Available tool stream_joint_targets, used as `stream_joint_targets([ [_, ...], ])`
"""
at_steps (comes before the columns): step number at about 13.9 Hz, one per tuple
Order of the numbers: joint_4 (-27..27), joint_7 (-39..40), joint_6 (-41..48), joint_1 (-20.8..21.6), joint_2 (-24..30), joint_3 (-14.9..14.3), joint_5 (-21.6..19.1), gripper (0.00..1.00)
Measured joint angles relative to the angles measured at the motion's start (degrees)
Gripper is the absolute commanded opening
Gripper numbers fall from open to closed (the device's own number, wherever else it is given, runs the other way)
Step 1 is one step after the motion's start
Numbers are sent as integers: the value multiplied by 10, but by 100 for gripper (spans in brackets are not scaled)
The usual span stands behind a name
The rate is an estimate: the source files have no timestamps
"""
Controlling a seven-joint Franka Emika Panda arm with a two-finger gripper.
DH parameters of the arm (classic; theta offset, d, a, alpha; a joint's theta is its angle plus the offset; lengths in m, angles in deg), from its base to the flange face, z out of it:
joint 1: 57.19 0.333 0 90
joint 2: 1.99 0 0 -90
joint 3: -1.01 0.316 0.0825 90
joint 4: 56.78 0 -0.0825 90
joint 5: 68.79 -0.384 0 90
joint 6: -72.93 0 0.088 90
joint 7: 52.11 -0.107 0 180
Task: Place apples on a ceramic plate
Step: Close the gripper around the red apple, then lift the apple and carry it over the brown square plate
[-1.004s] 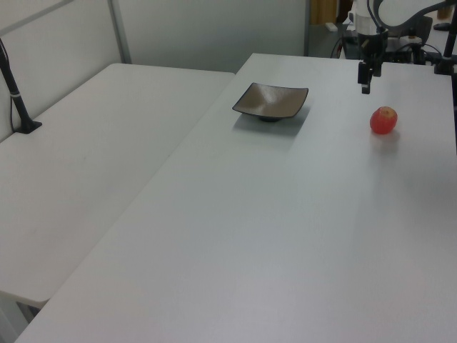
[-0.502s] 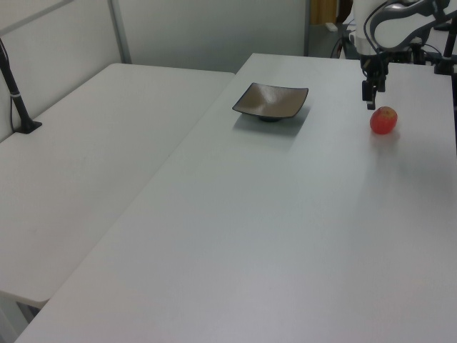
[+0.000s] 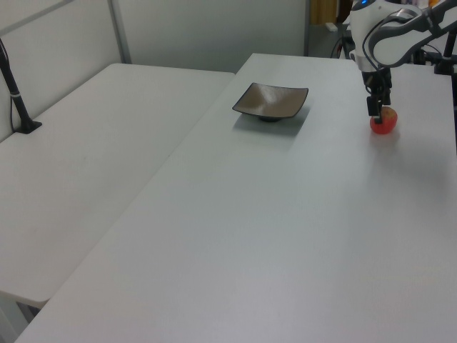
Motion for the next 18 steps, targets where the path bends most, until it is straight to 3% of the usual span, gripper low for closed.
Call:
stream_joint_targets([
  [1,-3,0,0,0,0,0,1,100],
  [2,-5,0,0,0,-2,0,2,70],
  [3,-5,0,0,0,-4,0,2,57],
  [5,-5,0,0,0,-7,0,2,52],
  [9,-2,0,-2,0,-7,0,2,52],
  [12,42,-2,-16,0,7,0,2,52],
  [15,96,-50,-25,0,21,1,1,53],
  [18,117,-150,-131,1,18,3,0,53],
])
